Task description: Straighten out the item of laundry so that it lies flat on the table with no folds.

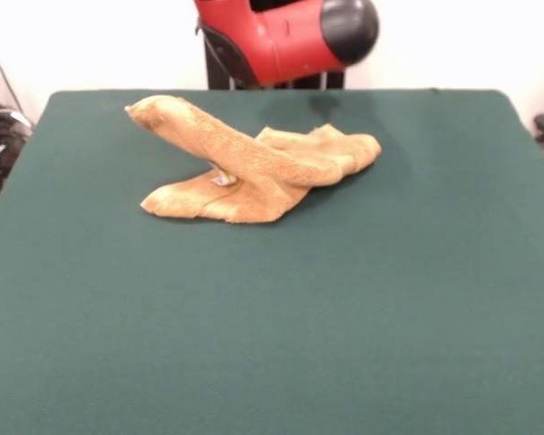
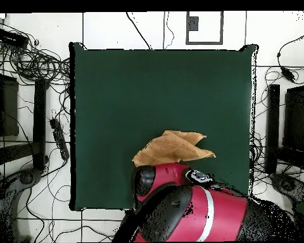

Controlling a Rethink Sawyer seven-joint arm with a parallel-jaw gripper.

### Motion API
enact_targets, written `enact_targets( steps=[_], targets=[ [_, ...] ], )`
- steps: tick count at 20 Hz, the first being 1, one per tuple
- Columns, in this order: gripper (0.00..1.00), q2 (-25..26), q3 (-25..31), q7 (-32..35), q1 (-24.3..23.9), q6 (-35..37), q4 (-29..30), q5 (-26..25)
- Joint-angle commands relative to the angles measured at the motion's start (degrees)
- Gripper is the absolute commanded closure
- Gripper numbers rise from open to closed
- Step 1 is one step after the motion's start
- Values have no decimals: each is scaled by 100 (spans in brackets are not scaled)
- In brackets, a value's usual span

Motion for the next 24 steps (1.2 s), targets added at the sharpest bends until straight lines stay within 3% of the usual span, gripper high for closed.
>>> enact_targets(
  steps=[1,5,8,12,18,24],
  targets=[
    [100,-1912,150,496,-238,-2082,1329,-604],
    [100,-2955,-288,447,-174,-2370,1710,-1177],
    [100,-3347,-668,369,-153,-2689,1692,-1699],
    [100,-3666,-818,239,-248,-2629,1591,-1850],
    [100,-3057,-810,543,-173,-2478,746,-1889],
    [100,-2876,-819,654,-92,-2563,331,-1815]
  ],
)
